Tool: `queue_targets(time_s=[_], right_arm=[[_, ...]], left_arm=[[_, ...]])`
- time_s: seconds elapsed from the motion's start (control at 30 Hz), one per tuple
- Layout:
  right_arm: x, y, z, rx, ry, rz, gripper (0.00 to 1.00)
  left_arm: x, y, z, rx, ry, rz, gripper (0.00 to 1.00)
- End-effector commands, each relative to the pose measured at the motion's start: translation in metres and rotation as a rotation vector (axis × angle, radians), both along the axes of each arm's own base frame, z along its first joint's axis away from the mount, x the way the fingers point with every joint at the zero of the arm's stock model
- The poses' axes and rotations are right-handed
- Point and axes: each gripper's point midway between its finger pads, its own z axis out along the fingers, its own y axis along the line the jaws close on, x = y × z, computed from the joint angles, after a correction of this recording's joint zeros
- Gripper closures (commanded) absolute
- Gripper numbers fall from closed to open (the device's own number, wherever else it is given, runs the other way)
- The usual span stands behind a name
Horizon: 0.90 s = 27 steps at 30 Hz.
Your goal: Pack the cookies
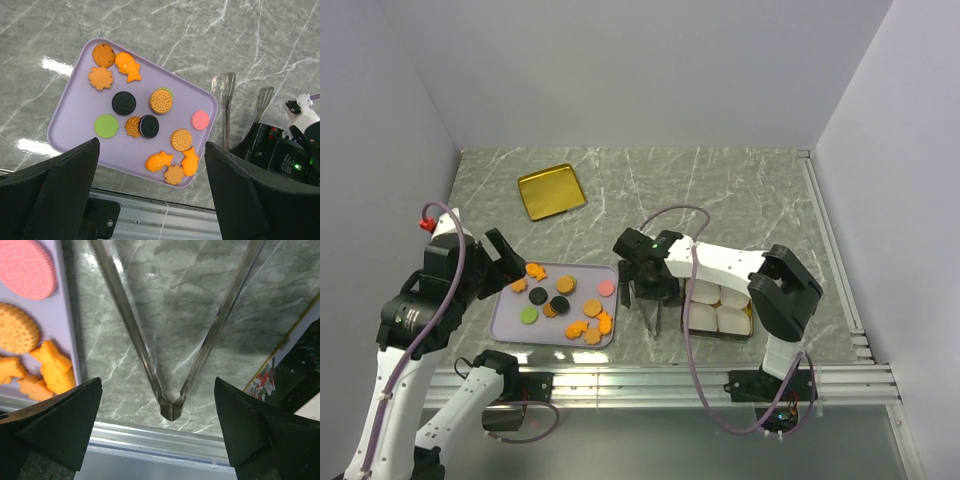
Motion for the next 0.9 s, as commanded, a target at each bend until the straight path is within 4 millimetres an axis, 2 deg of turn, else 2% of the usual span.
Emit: queue_targets(time_s=[0.0,0.17,0.3,0.53,0.67,0.87], right_arm=[[0.014,0.009,-0.001,-0.008,-0.032,-0.032,0.0],[0.027,0.012,-0.017,-0.067,-0.04,-0.051,0.0],[0.04,0.006,-0.027,-0.097,-0.06,-0.094,0.0],[0.055,0.001,-0.027,-0.07,-0.107,-0.157,0.01],[0.054,0.004,-0.033,-0.028,-0.12,-0.158,0.03],[0.036,-0.007,-0.056,-0.034,-0.078,-0.149,0.07]], left_arm=[[0.009,-0.005,0.001,0.013,-0.012,-0.041,0.08],[0.007,-0.006,0.001,0.019,-0.004,-0.05,0.08],[0.004,-0.006,-0.001,0.032,0.005,-0.06,0.08],[0.005,-0.007,-0.002,0.043,0.011,-0.068,0.08],[0.008,-0.009,-0.003,0.04,0.015,-0.073,0.08],[0.004,-0.008,-0.003,0.038,0.02,-0.071,0.09]])
